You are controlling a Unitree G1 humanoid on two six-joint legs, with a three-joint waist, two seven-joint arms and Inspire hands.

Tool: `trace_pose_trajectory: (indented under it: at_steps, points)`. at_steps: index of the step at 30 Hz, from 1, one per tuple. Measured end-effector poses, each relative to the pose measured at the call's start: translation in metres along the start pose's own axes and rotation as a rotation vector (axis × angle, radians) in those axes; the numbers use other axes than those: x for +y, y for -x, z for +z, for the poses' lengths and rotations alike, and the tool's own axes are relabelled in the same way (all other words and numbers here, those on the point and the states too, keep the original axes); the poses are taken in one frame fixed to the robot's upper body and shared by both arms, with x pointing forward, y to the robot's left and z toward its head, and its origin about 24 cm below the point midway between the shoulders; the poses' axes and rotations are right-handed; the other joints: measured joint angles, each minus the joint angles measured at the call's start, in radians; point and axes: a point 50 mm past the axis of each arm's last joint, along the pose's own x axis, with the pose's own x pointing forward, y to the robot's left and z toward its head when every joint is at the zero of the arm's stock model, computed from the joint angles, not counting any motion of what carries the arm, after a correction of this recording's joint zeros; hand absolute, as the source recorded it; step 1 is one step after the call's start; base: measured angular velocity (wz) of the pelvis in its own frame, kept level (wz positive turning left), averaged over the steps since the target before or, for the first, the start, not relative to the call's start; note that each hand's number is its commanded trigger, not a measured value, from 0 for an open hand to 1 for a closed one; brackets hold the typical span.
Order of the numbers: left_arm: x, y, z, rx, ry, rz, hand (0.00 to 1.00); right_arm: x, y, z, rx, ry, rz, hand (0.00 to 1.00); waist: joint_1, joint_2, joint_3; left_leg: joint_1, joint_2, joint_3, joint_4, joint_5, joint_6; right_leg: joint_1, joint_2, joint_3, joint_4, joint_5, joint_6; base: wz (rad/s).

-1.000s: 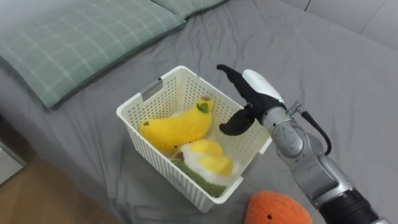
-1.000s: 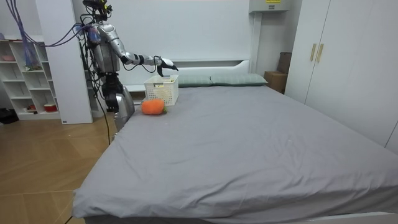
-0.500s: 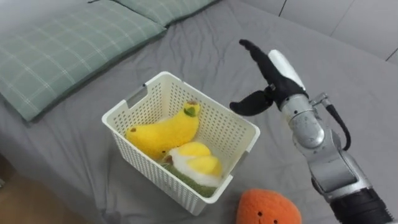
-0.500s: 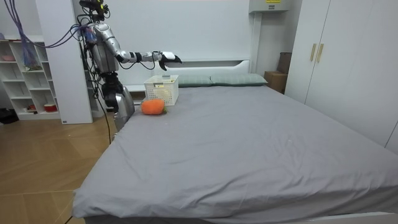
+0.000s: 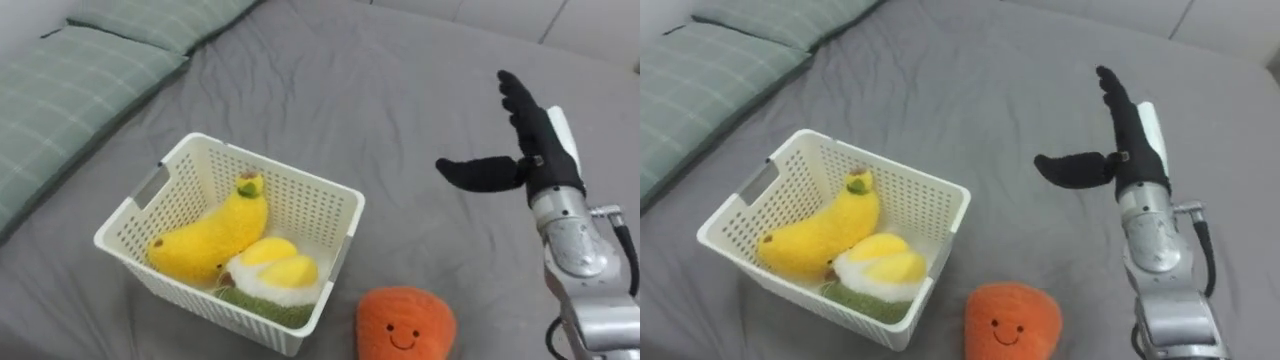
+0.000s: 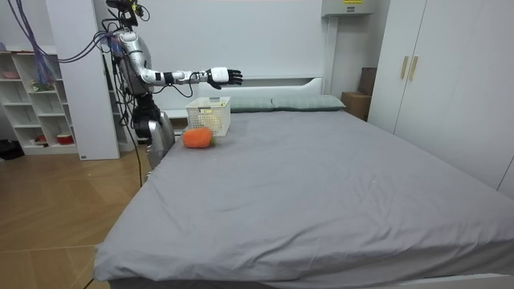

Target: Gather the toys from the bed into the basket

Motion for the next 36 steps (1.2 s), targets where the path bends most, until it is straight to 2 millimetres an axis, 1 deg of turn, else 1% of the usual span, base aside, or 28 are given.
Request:
trace_pose_trajectory:
  at_steps: [1,3,5,6,10,13,15,18,20,25,28,30,31,32,33,34,36]
  points:
    - [0.0,0.0,0.0,-0.001,-0.001,-0.001,0.0,-0.001,0.001,-0.002,0.007,0.0,-0.004,0.0,-0.009,0.0,-0.0002,0.0,0.001,0.003,-0.001,0.0,0.0,-0.002,0.001,0.003,0.0,0.0,0.0,-0.19]
    - [-0.001,0.0,0.003,-0.008,-0.001,-0.002,0.0,-0.001,0.01,-0.014,0.049,0.008,0.001,0.0,-0.033,0.002,-0.0012,0.002,0.003,0.013,-0.003,-0.001,-0.001,-0.004,0.002,0.009,0.003,0.0,0.0,-0.11]
    - [-0.002,-0.001,0.006,-0.015,0.0,-0.004,0.0,0.001,0.017,-0.023,0.08,0.017,0.022,0.0,-0.035,0.004,-0.0005,0.008,0.008,0.032,-0.003,-0.005,-0.001,-0.005,0.011,0.023,0.003,0.002,-0.002,-0.23]
    - [-0.002,-0.001,0.007,-0.018,0.001,-0.005,0.0,0.002,0.022,-0.028,0.099,0.019,0.042,0.0,-0.038,0.006,-0.0017,0.011,0.01,0.037,-0.003,-0.008,-0.002,-0.004,0.012,0.026,0.003,0.002,-0.003,-0.22]
    - [-0.005,-0.001,0.014,-0.039,0.001,-0.016,0.0,0.008,0.032,-0.04,0.148,0.016,0.091,0.0,-0.042,0.007,-0.0015,0.015,0.009,0.036,-0.003,-0.011,-0.002,-0.002,0.013,0.027,0.004,0.002,-0.003,-0.02]
    - [-0.006,-0.001,0.02,-0.063,0.003,-0.021,0.0,0.02,0.036,-0.045,0.17,0.013,0.16,0.0,-0.045,0.007,-0.0007,0.015,0.009,0.034,-0.002,-0.011,-0.002,-0.001,0.013,0.026,0.004,0.002,-0.003,0.01]
    - [-0.01,-0.001,0.026,-0.079,-0.01,-0.03,0.0,0.035,0.041,-0.051,0.196,0.047,0.254,0.0,-0.043,0.004,0.0017,0.014,0.009,0.034,-0.002,-0.012,-0.002,-0.001,0.013,0.024,0.003,0.002,-0.003,0.0]
    - [-0.015,0.0,0.032,-0.099,-0.021,-0.042,0.0,0.052,0.049,-0.057,0.219,0.082,0.368,0.0,-0.039,0.002,0.0023,0.013,0.009,0.034,-0.003,-0.013,-0.001,-0.001,0.013,0.022,0.0,0.002,-0.003,0.0]
    - [-0.016,0.0,0.034,-0.104,-0.02,-0.044,0.0,0.058,0.052,-0.059,0.236,0.097,0.415,0.0,-0.036,0.002,0.0026,0.012,0.009,0.032,-0.003,-0.013,-0.001,-0.001,0.013,0.021,-0.001,0.002,-0.003,0.02]
    - [-0.017,0.001,0.04,-0.131,-0.044,-0.065,0.0,0.072,0.059,-0.063,0.271,0.119,0.514,0.0,-0.031,-0.004,0.0038,0.003,0.008,0.019,0.0,-0.014,-0.001,-0.003,0.012,-0.002,-0.002,0.002,-0.002,0.08]
    - [-0.021,0.002,0.046,-0.148,-0.045,-0.09,0.0,0.08,0.063,-0.066,0.296,0.146,0.583,0.0,-0.012,-0.009,0.0052,-0.007,0.007,0.015,0.009,-0.016,-0.001,-0.007,0.012,-0.006,-0.001,0.002,-0.002,0.03]
    - [-0.023,0.002,0.047,-0.142,-0.009,-0.1,0.0,0.092,0.07,-0.072,0.324,0.145,0.641,0.0,0.004,-0.01,0.0059,-0.003,0.008,0.015,0.01,-0.017,-0.002,-0.004,0.013,-0.006,-0.001,0.002,-0.002,0.0]
    - [-0.024,0.002,0.048,-0.146,-0.007,-0.104,0.0,0.098,0.075,-0.079,0.36,0.141,0.669,0.0,0.021,-0.015,0.0066,-0.001,0.009,0.016,0.008,-0.017,-0.002,-0.003,0.014,-0.005,-0.001,0.001,-0.002,0.0]
    - [-0.025,0.002,0.049,-0.147,-0.005,-0.106,0.0,0.101,0.078,-0.082,0.379,0.143,0.685,0.0,0.026,-0.018,0.0078,-0.002,0.008,0.016,0.009,-0.017,-0.002,-0.004,0.013,-0.005,-0.002,0.001,-0.002,0.0]
    - [-0.025,0.002,0.049,-0.147,-0.005,-0.106,0.0,0.107,0.084,-0.088,0.409,0.144,0.718,0.0,0.04,-0.024,0.0104,-0.004,0.008,0.015,0.009,-0.017,-0.002,-0.005,0.013,-0.005,-0.002,0.001,-0.002,0.0]
    - [-0.024,0.002,0.048,-0.142,-0.005,-0.099,0.0,0.111,0.088,-0.093,0.431,0.147,0.733,0.0,0.047,-0.03,0.0114,-0.008,0.008,0.013,0.011,-0.018,-0.001,-0.007,0.013,-0.005,-0.002,0.002,-0.002,0.04]
    - [-0.023,0.001,0.043,-0.127,-0.007,-0.089,0.0,0.114,0.09,-0.094,0.435,0.165,0.739,0.0,0.05,-0.034,0.0111,-0.02,0.008,0.007,0.021,-0.021,-0.001,-0.012,0.014,-0.006,-0.002,0.002,-0.002,0.07]
